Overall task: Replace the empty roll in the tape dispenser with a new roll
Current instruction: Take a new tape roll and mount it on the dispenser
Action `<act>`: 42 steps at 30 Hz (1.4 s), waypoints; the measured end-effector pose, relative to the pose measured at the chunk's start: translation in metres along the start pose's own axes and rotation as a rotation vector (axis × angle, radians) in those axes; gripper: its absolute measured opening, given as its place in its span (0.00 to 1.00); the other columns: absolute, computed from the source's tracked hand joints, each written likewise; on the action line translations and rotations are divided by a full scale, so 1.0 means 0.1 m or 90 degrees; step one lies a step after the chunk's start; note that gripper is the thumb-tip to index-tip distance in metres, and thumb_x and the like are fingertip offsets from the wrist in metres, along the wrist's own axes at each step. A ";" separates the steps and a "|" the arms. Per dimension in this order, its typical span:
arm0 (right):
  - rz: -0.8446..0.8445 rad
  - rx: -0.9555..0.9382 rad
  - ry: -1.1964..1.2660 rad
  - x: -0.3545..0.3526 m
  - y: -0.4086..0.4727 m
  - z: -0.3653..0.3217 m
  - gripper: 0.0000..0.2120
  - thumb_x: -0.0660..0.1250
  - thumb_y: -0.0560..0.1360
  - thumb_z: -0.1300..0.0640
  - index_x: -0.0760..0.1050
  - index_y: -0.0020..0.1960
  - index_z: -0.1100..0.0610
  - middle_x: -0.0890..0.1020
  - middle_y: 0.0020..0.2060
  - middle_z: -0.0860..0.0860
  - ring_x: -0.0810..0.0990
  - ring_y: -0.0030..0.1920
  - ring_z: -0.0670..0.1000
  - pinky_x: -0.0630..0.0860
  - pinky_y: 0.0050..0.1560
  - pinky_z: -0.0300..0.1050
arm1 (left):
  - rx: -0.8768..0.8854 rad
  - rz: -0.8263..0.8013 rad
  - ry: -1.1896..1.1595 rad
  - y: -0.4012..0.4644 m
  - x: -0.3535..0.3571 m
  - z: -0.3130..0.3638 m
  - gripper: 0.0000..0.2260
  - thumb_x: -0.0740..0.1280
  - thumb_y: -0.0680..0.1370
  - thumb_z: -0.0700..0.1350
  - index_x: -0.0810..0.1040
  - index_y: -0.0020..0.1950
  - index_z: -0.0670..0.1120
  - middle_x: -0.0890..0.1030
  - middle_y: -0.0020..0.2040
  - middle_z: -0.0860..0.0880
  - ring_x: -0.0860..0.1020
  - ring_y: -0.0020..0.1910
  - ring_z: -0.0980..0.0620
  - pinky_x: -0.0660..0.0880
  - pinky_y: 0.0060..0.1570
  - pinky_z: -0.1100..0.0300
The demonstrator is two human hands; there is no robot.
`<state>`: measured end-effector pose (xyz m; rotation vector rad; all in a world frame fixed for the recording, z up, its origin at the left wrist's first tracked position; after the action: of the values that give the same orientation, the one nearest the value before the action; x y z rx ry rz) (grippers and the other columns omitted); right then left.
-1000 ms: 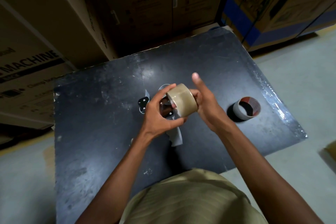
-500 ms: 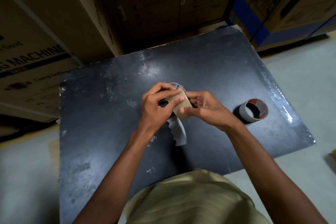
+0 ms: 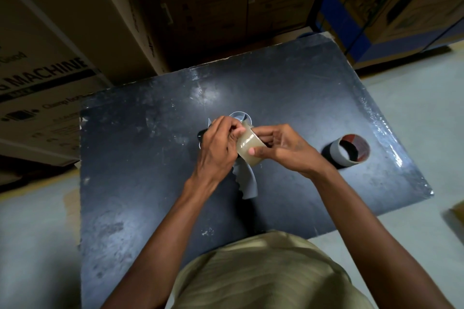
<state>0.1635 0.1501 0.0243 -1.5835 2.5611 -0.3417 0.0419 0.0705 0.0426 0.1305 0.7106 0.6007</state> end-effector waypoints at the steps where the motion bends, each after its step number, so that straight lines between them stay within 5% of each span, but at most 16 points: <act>1: -0.007 0.001 -0.004 -0.01 0.01 0.01 0.15 0.72 0.76 0.70 0.81 0.62 0.65 0.86 0.54 0.65 0.86 0.54 0.56 0.81 0.59 0.58 | -0.026 -0.018 -0.025 0.00 0.01 -0.04 0.05 0.66 0.82 0.42 0.78 0.47 0.42 0.78 0.43 0.52 0.74 0.40 0.59 0.68 0.43 0.69; 3: -0.017 0.008 -0.007 -0.02 0.03 0.02 0.15 0.72 0.76 0.70 0.81 0.62 0.64 0.86 0.54 0.65 0.86 0.52 0.55 0.81 0.59 0.57 | -0.073 -0.048 -0.064 0.03 0.03 -0.13 0.07 0.66 0.81 0.45 0.78 0.47 0.43 0.77 0.40 0.56 0.74 0.37 0.62 0.67 0.39 0.71; 8: -0.056 0.012 -0.046 -0.07 0.11 0.00 0.17 0.70 0.76 0.71 0.78 0.64 0.70 0.85 0.55 0.68 0.84 0.52 0.51 0.79 0.55 0.44 | -0.186 -0.114 -0.239 0.09 0.11 -0.41 0.09 0.63 0.81 0.49 0.78 0.44 0.48 0.76 0.35 0.52 0.72 0.34 0.56 0.70 0.37 0.56; 12: -0.066 0.003 -0.121 -0.14 0.19 -0.05 0.17 0.73 0.75 0.69 0.81 0.63 0.65 0.86 0.55 0.65 0.85 0.50 0.49 0.80 0.54 0.44 | -0.257 -0.134 -0.405 0.10 0.14 -0.52 0.10 0.61 0.84 0.40 0.76 0.43 0.43 0.73 0.31 0.54 0.69 0.29 0.59 0.68 0.32 0.67; 15: -0.015 -0.008 -0.261 -0.20 0.29 -0.13 0.17 0.79 0.72 0.63 0.84 0.60 0.61 0.88 0.53 0.57 0.86 0.48 0.45 0.80 0.52 0.37 | -0.317 -0.133 -0.489 0.07 0.18 -0.63 0.08 0.62 0.82 0.42 0.75 0.43 0.43 0.76 0.33 0.54 0.71 0.32 0.57 0.71 0.35 0.65; 19: 0.058 -0.042 -0.472 -0.28 0.40 -0.24 0.21 0.81 0.70 0.56 0.84 0.62 0.56 0.86 0.59 0.53 0.81 0.52 0.41 0.67 0.47 0.20 | -0.344 -0.106 -0.479 0.14 0.11 -0.73 0.11 0.57 0.85 0.37 0.74 0.45 0.43 0.80 0.35 0.52 0.75 0.34 0.54 0.74 0.38 0.60; 22: 0.061 -0.103 -0.566 -0.25 0.50 -0.24 0.20 0.77 0.74 0.57 0.82 0.66 0.56 0.84 0.63 0.56 0.81 0.63 0.54 0.69 0.58 0.32 | -0.344 -0.095 -0.405 0.23 0.01 -0.84 0.11 0.57 0.86 0.39 0.75 0.47 0.45 0.84 0.37 0.52 0.80 0.38 0.54 0.78 0.41 0.60; 24: 0.061 -0.150 -0.640 -0.21 0.58 -0.20 0.18 0.75 0.74 0.59 0.83 0.64 0.56 0.86 0.58 0.58 0.84 0.59 0.61 0.76 0.62 0.51 | -0.339 -0.082 -0.364 0.29 -0.04 -0.92 0.10 0.57 0.86 0.40 0.75 0.49 0.46 0.85 0.38 0.53 0.82 0.38 0.56 0.78 0.40 0.61; 26: 0.068 -0.182 -0.680 -0.19 0.65 -0.16 0.18 0.75 0.72 0.60 0.84 0.62 0.56 0.88 0.52 0.57 0.85 0.54 0.63 0.78 0.60 0.60 | -0.339 -0.066 -0.339 0.33 -0.07 -0.98 0.09 0.57 0.86 0.39 0.76 0.52 0.45 0.85 0.39 0.52 0.82 0.39 0.56 0.77 0.40 0.61; 29: 0.096 -0.214 -0.693 -0.17 0.68 -0.11 0.18 0.77 0.69 0.62 0.85 0.59 0.57 0.89 0.49 0.56 0.86 0.50 0.62 0.75 0.58 0.60 | -0.349 -0.059 -0.306 0.36 -0.07 -1.07 0.08 0.59 0.84 0.35 0.77 0.57 0.42 0.83 0.46 0.47 0.80 0.44 0.53 0.77 0.44 0.60; 32: 0.090 -0.245 -0.704 -0.08 0.68 -0.05 0.17 0.78 0.68 0.64 0.85 0.56 0.57 0.88 0.45 0.55 0.85 0.46 0.61 0.73 0.56 0.59 | -0.331 -0.096 -0.247 0.36 -0.04 -1.09 0.21 0.64 0.73 0.30 0.76 0.65 0.43 0.82 0.54 0.46 0.79 0.52 0.53 0.77 0.54 0.60; 36: 0.065 -0.245 -0.728 0.02 0.67 0.06 0.14 0.76 0.68 0.65 0.85 0.53 0.57 0.86 0.39 0.54 0.84 0.44 0.60 0.72 0.55 0.59 | -0.245 -0.193 -0.147 0.34 0.07 -1.00 0.38 0.69 0.63 0.36 0.71 0.75 0.44 0.79 0.65 0.48 0.78 0.64 0.56 0.74 0.63 0.67; 42: 0.058 -0.247 -0.725 0.02 0.67 0.14 0.15 0.77 0.69 0.60 0.84 0.55 0.57 0.87 0.45 0.53 0.84 0.49 0.60 0.71 0.56 0.56 | -0.163 -0.252 -0.049 0.34 0.16 -0.88 0.41 0.76 0.64 0.42 0.69 0.77 0.47 0.77 0.70 0.49 0.76 0.67 0.55 0.71 0.70 0.62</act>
<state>0.1072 0.1749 -0.0063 -1.1693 1.7848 0.8644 -0.0215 0.1003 -0.0223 -0.2204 0.5582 0.2999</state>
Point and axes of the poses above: each hand's wrist, its own y-axis towards the middle knuckle, its own x-axis out of the palm, z = x × y, the point moved 8 cm from there along y, towards the middle knuckle
